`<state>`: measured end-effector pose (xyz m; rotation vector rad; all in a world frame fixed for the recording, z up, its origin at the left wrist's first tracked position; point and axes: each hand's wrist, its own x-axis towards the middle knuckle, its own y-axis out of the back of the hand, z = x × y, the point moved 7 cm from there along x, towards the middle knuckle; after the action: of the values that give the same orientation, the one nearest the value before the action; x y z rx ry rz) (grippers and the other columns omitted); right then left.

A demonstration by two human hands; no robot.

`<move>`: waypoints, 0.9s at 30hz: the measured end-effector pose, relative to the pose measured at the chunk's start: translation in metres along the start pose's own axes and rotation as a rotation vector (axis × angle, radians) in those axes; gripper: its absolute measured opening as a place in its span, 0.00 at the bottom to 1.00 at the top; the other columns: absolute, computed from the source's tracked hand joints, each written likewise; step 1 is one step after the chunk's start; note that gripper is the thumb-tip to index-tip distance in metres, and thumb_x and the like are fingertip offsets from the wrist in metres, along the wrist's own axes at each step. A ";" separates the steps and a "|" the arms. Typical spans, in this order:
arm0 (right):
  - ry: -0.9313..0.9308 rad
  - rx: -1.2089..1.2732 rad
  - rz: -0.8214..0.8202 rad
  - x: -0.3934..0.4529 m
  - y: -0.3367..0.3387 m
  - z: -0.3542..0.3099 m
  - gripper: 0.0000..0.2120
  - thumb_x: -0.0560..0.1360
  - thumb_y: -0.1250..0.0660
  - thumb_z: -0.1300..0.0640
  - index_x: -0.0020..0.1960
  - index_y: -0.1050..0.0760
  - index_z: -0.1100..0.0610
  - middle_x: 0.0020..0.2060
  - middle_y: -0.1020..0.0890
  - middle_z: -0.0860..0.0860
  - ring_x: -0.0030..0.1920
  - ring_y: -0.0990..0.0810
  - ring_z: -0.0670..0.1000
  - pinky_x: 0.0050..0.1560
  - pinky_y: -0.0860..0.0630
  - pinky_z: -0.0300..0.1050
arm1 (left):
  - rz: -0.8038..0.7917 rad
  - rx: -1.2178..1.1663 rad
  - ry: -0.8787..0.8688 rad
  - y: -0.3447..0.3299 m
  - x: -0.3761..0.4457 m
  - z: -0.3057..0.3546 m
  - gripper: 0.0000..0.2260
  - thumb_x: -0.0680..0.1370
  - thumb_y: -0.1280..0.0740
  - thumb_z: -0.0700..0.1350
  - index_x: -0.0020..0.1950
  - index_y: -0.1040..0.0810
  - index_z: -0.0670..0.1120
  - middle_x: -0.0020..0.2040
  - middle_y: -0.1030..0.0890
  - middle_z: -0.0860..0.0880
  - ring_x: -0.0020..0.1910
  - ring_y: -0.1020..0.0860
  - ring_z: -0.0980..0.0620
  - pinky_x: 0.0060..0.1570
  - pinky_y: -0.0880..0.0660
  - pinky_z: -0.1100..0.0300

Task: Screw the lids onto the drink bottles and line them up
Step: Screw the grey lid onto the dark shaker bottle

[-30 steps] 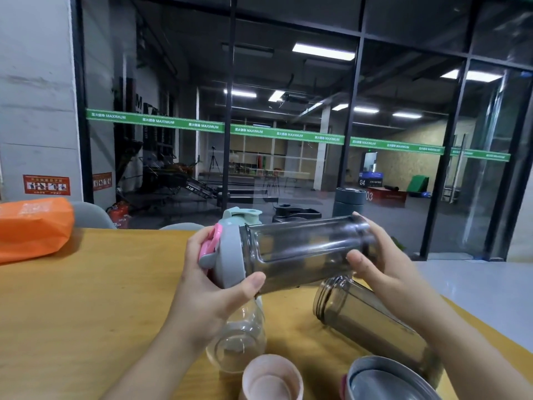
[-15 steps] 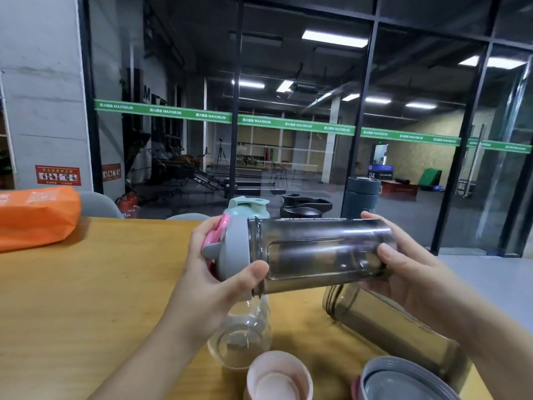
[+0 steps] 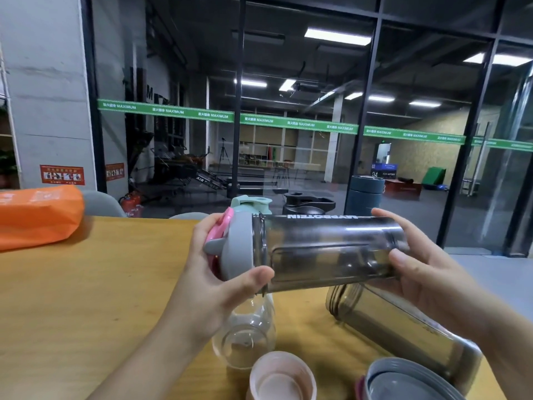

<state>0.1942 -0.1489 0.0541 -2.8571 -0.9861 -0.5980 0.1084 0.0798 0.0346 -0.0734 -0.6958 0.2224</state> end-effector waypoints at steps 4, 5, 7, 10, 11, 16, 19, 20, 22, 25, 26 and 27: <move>-0.100 -0.082 0.051 0.002 0.000 0.008 0.39 0.49 0.21 0.34 0.56 0.23 0.51 0.46 0.16 0.60 0.39 0.16 0.60 0.33 0.20 0.42 | -0.027 0.024 -0.028 -0.002 -0.001 0.002 0.44 0.47 0.20 0.64 0.59 0.33 0.62 0.47 0.19 0.65 0.45 0.18 0.61 0.38 0.23 0.68; -0.112 -0.117 0.076 0.003 0.000 0.008 0.38 0.49 0.22 0.32 0.52 0.22 0.52 0.42 0.16 0.60 0.35 0.17 0.59 0.30 0.21 0.42 | -0.029 0.030 -0.031 -0.003 -0.001 0.002 0.43 0.47 0.20 0.64 0.59 0.32 0.64 0.48 0.19 0.65 0.46 0.18 0.60 0.39 0.23 0.68; -0.145 -0.171 0.124 0.004 0.003 0.011 0.34 0.55 0.27 0.32 0.50 0.23 0.56 0.35 0.17 0.59 0.29 0.19 0.57 0.25 0.23 0.41 | -0.030 0.051 -0.036 -0.002 -0.002 0.002 0.40 0.47 0.20 0.64 0.57 0.30 0.69 0.51 0.20 0.65 0.50 0.19 0.59 0.41 0.23 0.67; -0.192 -0.154 0.186 0.004 0.007 0.017 0.27 0.64 0.38 0.39 0.50 0.26 0.61 0.32 0.18 0.59 0.26 0.23 0.55 0.21 0.27 0.40 | -0.027 0.055 -0.042 0.001 0.000 0.001 0.43 0.48 0.20 0.64 0.61 0.31 0.71 0.60 0.24 0.67 0.59 0.23 0.59 0.50 0.23 0.66; -0.199 -0.144 0.186 0.003 0.006 0.017 0.27 0.65 0.40 0.40 0.51 0.26 0.61 0.33 0.18 0.59 0.26 0.23 0.55 0.21 0.27 0.40 | -0.036 0.047 -0.034 0.001 0.000 0.000 0.46 0.48 0.20 0.63 0.65 0.32 0.68 0.63 0.25 0.66 0.62 0.25 0.59 0.54 0.24 0.64; -0.239 -0.055 0.134 0.003 0.005 0.021 0.29 0.63 0.36 0.39 0.53 0.24 0.61 0.37 0.18 0.60 0.28 0.21 0.55 0.24 0.24 0.41 | -0.097 -0.035 0.071 -0.001 0.000 -0.009 0.48 0.51 0.19 0.60 0.69 0.33 0.64 0.66 0.24 0.55 0.62 0.23 0.53 0.50 0.22 0.61; -0.213 -0.001 0.062 0.006 0.003 0.022 0.29 0.54 0.20 0.45 0.54 0.20 0.49 0.42 0.16 0.60 0.34 0.18 0.57 0.30 0.21 0.42 | -0.098 -0.076 0.106 -0.003 0.000 -0.010 0.40 0.53 0.19 0.61 0.64 0.28 0.67 0.62 0.21 0.48 0.59 0.21 0.49 0.52 0.21 0.57; -0.192 0.008 0.055 0.006 0.003 0.021 0.29 0.58 0.22 0.51 0.58 0.23 0.41 0.44 0.16 0.60 0.37 0.17 0.59 0.32 0.20 0.43 | -0.083 -0.100 0.116 -0.002 0.000 -0.011 0.39 0.53 0.19 0.61 0.63 0.27 0.67 0.60 0.20 0.46 0.57 0.21 0.48 0.50 0.21 0.56; -0.141 0.005 0.049 0.004 0.005 0.018 0.32 0.65 0.33 0.60 0.62 0.31 0.32 0.49 0.17 0.61 0.41 0.17 0.62 0.36 0.19 0.44 | -0.046 -0.143 0.130 0.000 0.001 -0.011 0.37 0.53 0.19 0.60 0.60 0.25 0.68 0.57 0.19 0.44 0.52 0.20 0.47 0.45 0.20 0.54; -0.071 0.022 0.029 0.002 0.003 0.010 0.34 0.65 0.36 0.63 0.64 0.32 0.34 0.51 0.17 0.60 0.42 0.17 0.61 0.39 0.19 0.44 | -0.012 -0.190 0.155 0.002 0.002 -0.011 0.32 0.57 0.21 0.54 0.60 0.24 0.67 0.54 0.17 0.46 0.49 0.20 0.47 0.44 0.20 0.51; -0.060 0.032 0.032 0.001 0.003 0.008 0.34 0.65 0.34 0.63 0.65 0.31 0.36 0.51 0.17 0.60 0.40 0.17 0.60 0.39 0.19 0.44 | -0.008 -0.202 0.166 0.003 0.002 -0.011 0.30 0.59 0.24 0.52 0.60 0.24 0.66 0.53 0.17 0.46 0.48 0.20 0.47 0.43 0.20 0.51; -0.049 0.034 0.031 0.002 0.003 0.008 0.34 0.64 0.31 0.62 0.66 0.31 0.39 0.50 0.17 0.61 0.37 0.18 0.59 0.38 0.19 0.44 | -0.008 -0.211 0.177 0.003 0.002 -0.012 0.29 0.59 0.24 0.52 0.60 0.24 0.66 0.53 0.17 0.45 0.47 0.20 0.47 0.43 0.20 0.52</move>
<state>0.1995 -0.1488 0.0479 -2.8647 -0.9471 -0.5066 0.1169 0.0829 0.0265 -0.2881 -0.5415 0.1325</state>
